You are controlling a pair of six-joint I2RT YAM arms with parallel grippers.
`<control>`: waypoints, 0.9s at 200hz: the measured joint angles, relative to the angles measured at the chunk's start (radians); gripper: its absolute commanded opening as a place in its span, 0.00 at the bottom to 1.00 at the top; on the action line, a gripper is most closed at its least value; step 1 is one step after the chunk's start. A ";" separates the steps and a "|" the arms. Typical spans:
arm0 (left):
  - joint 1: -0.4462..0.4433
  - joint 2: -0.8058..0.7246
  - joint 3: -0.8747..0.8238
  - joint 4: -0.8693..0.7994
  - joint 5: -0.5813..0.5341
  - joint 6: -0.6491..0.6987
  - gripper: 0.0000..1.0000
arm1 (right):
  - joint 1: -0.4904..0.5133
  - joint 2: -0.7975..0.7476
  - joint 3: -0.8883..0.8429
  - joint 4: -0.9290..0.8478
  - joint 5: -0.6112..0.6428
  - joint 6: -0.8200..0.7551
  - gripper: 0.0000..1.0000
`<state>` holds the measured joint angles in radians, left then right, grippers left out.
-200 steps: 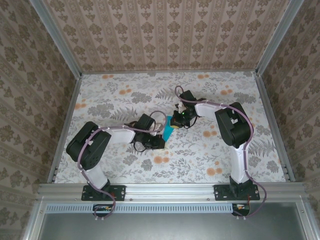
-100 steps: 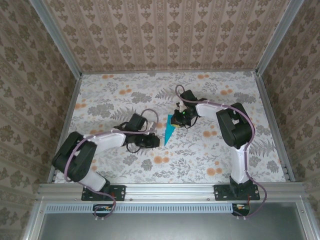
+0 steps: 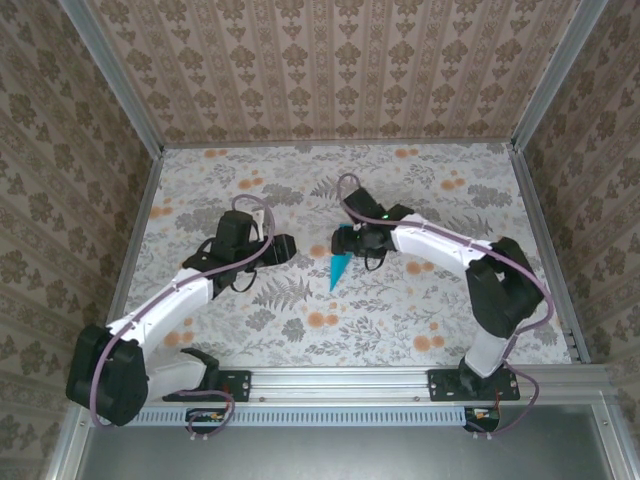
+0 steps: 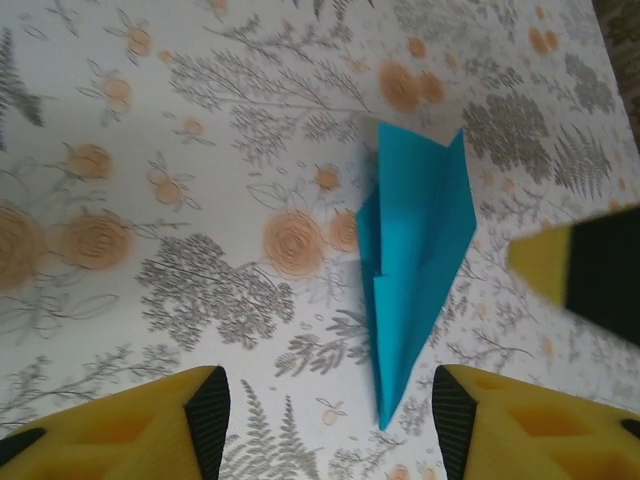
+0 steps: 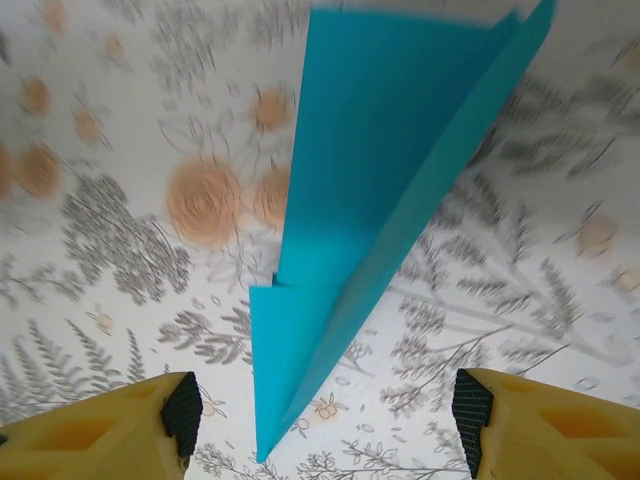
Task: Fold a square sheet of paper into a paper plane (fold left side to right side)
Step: Fold the wing for the fifth time at the center of the table, then pick up the paper plane at the center of the table.
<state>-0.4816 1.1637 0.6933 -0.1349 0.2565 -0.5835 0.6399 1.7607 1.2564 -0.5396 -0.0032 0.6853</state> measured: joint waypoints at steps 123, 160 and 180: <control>0.012 -0.084 -0.046 -0.030 -0.031 0.000 0.64 | 0.031 0.014 -0.014 0.089 -0.061 0.043 0.00; 0.012 -0.084 -0.046 -0.046 -0.037 0.000 0.64 | -0.034 -0.106 -0.177 0.210 -0.166 0.053 0.04; 0.012 -0.084 -0.046 -0.052 -0.038 0.000 0.65 | -0.087 -0.082 -0.273 0.239 -0.192 0.056 0.15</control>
<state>-0.4698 1.0801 0.6476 -0.1867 0.2188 -0.5835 0.5533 1.6791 0.9833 -0.3008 -0.1947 0.7410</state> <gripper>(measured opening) 0.641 0.087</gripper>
